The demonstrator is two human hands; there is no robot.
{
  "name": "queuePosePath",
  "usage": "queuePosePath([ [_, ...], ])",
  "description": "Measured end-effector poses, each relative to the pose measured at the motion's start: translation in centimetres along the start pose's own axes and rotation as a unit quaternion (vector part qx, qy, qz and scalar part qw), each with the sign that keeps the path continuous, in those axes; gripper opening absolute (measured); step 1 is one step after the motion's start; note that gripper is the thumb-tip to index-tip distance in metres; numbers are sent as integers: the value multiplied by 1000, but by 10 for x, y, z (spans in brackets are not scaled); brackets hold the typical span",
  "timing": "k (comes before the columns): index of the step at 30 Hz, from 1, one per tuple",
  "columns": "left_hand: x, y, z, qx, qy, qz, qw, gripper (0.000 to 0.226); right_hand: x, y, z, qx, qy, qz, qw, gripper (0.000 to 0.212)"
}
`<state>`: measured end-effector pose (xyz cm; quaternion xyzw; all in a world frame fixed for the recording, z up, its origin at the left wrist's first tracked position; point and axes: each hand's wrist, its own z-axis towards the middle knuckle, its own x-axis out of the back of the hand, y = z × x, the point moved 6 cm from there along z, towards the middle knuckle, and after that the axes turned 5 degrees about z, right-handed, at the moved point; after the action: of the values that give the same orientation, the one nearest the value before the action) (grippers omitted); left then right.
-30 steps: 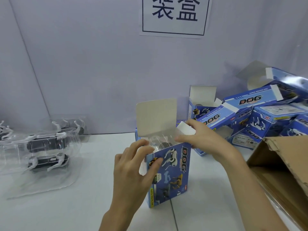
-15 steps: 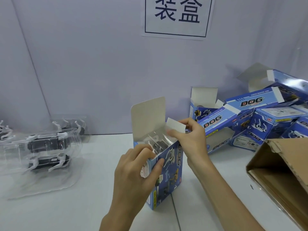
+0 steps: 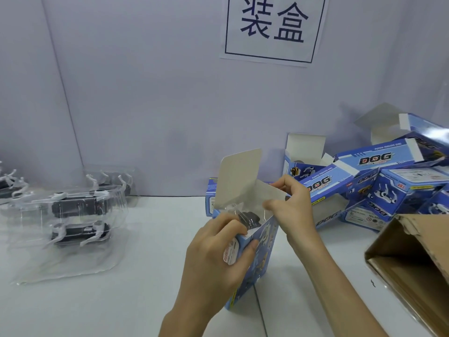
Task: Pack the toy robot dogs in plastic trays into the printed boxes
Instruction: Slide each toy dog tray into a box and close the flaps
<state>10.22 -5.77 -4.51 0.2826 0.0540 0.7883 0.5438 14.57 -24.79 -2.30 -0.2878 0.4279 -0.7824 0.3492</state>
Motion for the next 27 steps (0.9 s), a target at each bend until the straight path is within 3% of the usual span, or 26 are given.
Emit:
queuePosePath([
  [3,1,-4,-1,16,-15,-21,1000,20,0,-16,-4,50,-49,-69,995,31],
  [7,5,-10,1,34,-7,-28,999,16,5,-26,-10,46,-143,-206,967,8],
  [10,9,-9,-1,36,-4,-43,998,18,8,-31,-14,50,-141,-199,969,34],
  [12,10,-9,-2,43,-8,-71,996,20,10,-31,-11,54,-103,-152,981,25],
  [14,12,-9,-3,50,-8,-104,993,19,9,-19,-8,-27,-137,-55,989,7],
  [17,13,-10,-1,68,-23,-156,985,15,7,-7,-11,-130,-257,131,949,50],
  [20,13,-9,-2,91,-37,-197,976,19,7,-11,-21,-119,-323,265,901,60],
  [27,3,3,-14,82,-37,-154,984,7,24,11,-35,-99,-218,399,885,41],
])
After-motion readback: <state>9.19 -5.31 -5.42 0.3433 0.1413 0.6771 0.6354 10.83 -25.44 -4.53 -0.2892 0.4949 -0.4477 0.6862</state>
